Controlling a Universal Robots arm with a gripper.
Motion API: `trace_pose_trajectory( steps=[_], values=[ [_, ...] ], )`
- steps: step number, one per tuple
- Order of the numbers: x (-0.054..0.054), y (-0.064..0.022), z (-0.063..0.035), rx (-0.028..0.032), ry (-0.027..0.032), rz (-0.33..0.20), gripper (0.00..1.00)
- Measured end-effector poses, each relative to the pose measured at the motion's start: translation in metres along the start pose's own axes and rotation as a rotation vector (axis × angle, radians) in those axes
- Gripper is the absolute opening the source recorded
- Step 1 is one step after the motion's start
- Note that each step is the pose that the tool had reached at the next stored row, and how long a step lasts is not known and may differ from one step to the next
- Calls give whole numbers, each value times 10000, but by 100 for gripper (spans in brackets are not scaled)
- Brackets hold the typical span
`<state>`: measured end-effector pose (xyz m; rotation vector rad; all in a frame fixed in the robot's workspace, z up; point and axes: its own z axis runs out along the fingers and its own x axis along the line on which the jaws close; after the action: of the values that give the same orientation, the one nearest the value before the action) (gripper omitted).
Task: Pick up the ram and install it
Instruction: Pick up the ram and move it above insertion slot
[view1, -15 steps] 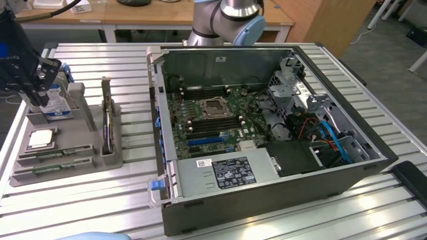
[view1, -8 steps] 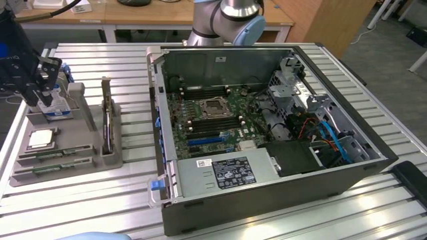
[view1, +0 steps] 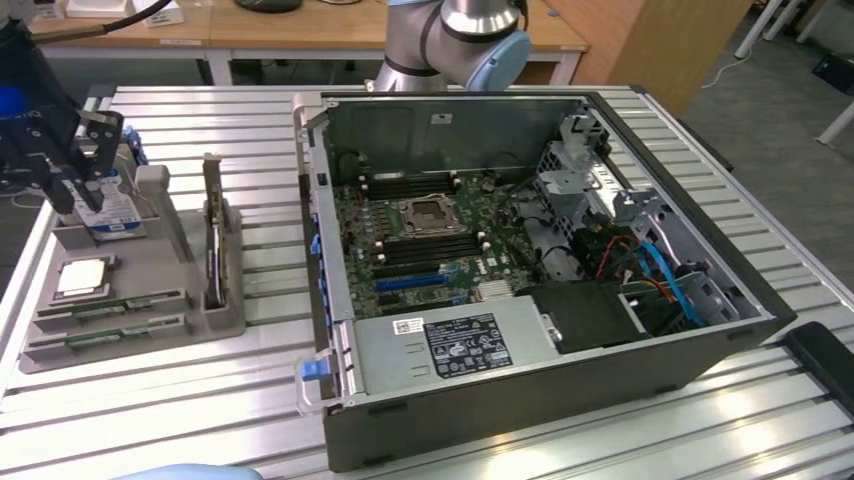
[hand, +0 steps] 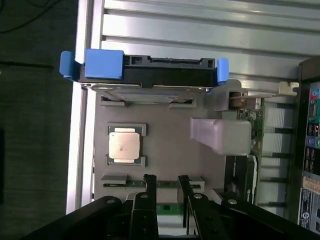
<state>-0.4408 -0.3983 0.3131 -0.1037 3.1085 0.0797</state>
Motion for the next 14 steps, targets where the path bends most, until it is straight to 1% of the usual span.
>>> trace_pose_trajectory(
  steps=[14],
  values=[
    [0,0,4,-82,126,-2541,31]
  ],
)
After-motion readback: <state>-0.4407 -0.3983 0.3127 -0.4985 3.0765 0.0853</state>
